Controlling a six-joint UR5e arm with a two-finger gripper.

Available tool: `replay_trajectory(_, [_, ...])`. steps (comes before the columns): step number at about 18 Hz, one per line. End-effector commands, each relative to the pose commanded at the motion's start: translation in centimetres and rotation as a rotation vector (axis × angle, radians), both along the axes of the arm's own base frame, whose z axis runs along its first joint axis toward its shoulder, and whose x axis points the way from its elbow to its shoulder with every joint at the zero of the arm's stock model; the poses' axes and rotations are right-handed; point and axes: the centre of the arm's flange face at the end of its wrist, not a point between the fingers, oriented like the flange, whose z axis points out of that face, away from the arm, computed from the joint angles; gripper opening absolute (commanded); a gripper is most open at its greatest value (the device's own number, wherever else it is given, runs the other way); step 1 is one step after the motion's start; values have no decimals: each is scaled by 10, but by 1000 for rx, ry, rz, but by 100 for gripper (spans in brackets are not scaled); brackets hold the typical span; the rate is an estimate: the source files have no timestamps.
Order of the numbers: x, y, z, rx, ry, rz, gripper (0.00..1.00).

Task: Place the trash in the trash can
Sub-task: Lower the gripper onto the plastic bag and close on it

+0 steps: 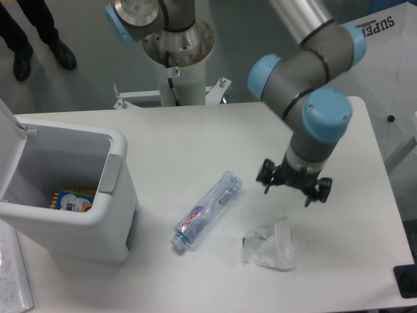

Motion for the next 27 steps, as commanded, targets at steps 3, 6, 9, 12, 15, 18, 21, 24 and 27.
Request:
replay_trajectory(3, [6, 14, -17, 7, 16, -6, 100])
replay_trajectory(6, [18, 25, -28, -2, 2, -29, 100])
replay_trajectory(9, [28, 30, -39, -13, 0, -42, 100])
replay_trajectory(12, [33, 37, -53, -66, 44, -58, 100])
replay_trajectory(15, [42, 46, -65, -111, 100, -75, 100])
replay_trajectory(18, [43, 48, -65, -111, 115, -41, 100])
replay_trajectory(21, [46, 51, -65, -142, 147, -47, 93])
replay_trajectory(24, [48, 55, -68, -146, 165, -50, 64])
replay_trajectory(27, [47, 56, -67, -131, 180, -28, 16])
